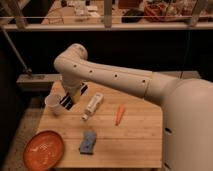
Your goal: Place the eraser in the ceramic cup
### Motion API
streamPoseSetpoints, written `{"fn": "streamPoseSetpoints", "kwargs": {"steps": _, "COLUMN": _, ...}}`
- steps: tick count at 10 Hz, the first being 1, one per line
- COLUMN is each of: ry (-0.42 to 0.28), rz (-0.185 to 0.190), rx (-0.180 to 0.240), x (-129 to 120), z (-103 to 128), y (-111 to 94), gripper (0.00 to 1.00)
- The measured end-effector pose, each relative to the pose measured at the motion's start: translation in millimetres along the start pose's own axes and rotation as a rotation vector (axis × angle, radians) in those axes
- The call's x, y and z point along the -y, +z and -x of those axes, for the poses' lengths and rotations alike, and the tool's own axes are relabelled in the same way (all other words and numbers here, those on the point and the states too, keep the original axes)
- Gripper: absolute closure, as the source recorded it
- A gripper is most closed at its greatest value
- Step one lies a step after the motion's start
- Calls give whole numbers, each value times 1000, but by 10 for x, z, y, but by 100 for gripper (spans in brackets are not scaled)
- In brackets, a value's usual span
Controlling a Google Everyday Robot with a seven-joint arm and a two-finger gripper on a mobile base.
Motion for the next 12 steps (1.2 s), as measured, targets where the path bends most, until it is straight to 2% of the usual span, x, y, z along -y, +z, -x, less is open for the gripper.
{"fn": "streamPoseSetpoints", "kwargs": {"steps": 4, "ry": -39, "rz": 3, "rx": -5, "x": 241, "z": 142, "y": 147, "gripper": 100}}
{"fn": "streamPoseSetpoints", "kwargs": {"steps": 12, "ry": -77, "rz": 4, "rx": -11, "x": 484, "z": 153, "y": 448, "gripper": 100}}
